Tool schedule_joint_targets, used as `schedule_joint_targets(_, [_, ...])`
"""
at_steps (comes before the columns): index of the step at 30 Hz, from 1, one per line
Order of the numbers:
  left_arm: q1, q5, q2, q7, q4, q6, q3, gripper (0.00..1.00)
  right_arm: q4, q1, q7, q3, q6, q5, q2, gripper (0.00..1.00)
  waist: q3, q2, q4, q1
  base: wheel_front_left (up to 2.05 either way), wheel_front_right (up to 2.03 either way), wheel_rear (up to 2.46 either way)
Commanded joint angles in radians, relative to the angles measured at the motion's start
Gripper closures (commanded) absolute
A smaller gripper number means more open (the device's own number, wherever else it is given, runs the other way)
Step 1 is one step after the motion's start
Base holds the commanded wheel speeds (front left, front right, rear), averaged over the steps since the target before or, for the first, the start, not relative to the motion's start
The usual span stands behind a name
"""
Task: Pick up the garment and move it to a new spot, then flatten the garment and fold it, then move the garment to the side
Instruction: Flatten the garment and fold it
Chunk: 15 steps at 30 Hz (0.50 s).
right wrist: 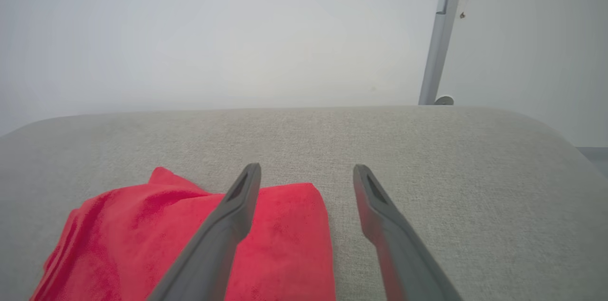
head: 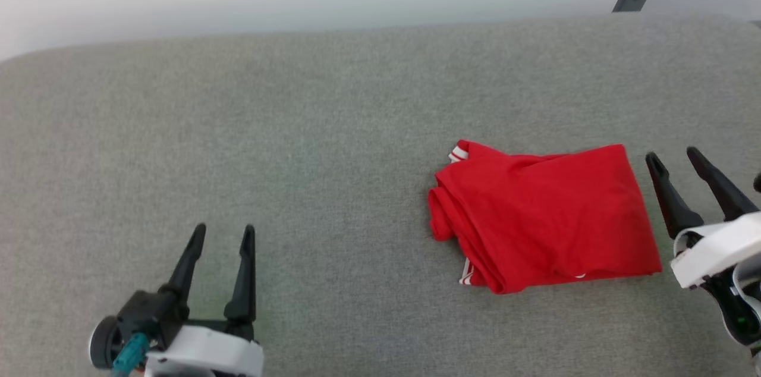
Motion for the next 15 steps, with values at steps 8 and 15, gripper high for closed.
schedule_joint_targets(8, [0.087, 0.006, -0.004, -0.004, -0.031, -0.002, 0.009, 0.0, -0.107, 0.158, -0.015, -0.248, -0.002, -0.112, 0.084, 0.0, -0.071, 0.0, 0.006, 0.0001, 0.0, 0.0, 0.0])
schedule_joint_targets(15, [0.154, 0.014, -0.012, -0.004, -0.085, -0.002, 0.015, 0.0, -0.284, 0.35, -0.015, -0.417, -0.002, -0.245, 0.169, 0.0, -0.11, 0.0, 0.044, 0.0001, 0.0, 0.0, 0.0])
